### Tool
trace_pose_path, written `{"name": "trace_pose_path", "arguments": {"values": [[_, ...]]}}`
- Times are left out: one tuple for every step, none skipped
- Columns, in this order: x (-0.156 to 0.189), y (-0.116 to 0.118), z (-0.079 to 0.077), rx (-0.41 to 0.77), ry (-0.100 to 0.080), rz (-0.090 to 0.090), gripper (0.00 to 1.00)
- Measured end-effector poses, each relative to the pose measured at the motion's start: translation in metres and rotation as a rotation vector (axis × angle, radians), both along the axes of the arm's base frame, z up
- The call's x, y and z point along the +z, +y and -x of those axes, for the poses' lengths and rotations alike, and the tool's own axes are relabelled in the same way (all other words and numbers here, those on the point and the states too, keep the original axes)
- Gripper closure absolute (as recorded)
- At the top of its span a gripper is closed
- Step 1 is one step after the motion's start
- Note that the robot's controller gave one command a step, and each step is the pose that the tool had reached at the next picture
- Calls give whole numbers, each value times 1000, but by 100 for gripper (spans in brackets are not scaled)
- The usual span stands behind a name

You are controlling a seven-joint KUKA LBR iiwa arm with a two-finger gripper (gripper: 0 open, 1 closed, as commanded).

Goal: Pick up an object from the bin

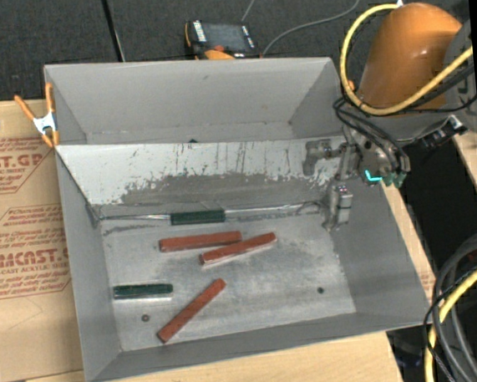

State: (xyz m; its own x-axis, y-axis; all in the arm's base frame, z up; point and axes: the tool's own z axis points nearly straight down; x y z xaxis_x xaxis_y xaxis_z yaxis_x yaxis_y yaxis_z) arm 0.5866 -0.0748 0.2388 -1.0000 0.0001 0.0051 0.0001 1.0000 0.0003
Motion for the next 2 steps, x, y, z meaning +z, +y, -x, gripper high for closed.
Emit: {"name": "trace_pose_path", "arguments": {"values": [[-94, 57, 8, 216, -1, -3, 0], [-171, 123, -2, 402, -2, -4, 0]]}}
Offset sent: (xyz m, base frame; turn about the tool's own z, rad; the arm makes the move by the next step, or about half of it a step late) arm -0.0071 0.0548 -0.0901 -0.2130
